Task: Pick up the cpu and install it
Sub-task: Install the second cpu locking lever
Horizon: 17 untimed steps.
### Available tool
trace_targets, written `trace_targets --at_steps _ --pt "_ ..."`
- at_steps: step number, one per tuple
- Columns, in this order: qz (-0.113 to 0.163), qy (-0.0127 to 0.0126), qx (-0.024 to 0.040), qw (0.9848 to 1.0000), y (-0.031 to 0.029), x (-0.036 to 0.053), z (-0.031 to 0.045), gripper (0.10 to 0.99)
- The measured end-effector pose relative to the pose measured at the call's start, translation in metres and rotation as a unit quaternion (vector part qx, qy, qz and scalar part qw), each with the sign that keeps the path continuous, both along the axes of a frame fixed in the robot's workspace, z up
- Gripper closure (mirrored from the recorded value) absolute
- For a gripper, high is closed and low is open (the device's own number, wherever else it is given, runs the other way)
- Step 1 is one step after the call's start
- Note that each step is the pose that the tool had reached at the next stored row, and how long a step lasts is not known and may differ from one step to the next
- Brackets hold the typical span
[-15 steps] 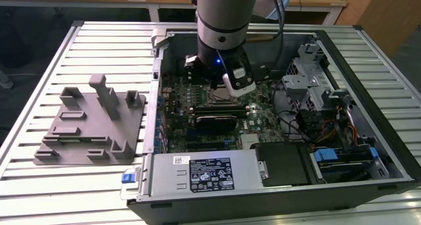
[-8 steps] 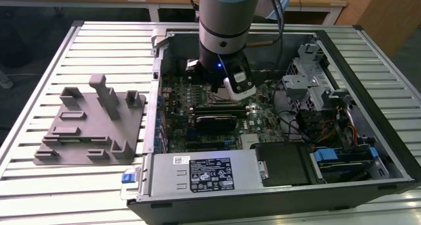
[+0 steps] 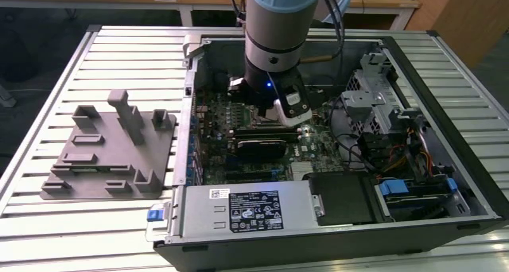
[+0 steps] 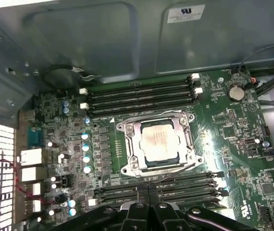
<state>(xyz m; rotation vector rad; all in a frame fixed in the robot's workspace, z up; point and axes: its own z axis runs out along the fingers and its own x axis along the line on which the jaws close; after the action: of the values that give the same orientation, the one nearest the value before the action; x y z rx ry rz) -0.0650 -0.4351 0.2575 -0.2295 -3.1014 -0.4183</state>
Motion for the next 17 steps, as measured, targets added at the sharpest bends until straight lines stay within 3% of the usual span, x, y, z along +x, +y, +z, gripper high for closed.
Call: trace_targets --at_steps 7,12,17 --pt "0.000 0.0008 0.0000 1.0000 0.0004 0.0013 -0.0111 0.980" --pt "0.000 0.0008 0.0000 1.0000 0.0050 0.0013 -0.0139 0.980" --pt "0.000 0.0009 -0.0007 1.0000 0.0070 0.0013 -0.0227 0.980"
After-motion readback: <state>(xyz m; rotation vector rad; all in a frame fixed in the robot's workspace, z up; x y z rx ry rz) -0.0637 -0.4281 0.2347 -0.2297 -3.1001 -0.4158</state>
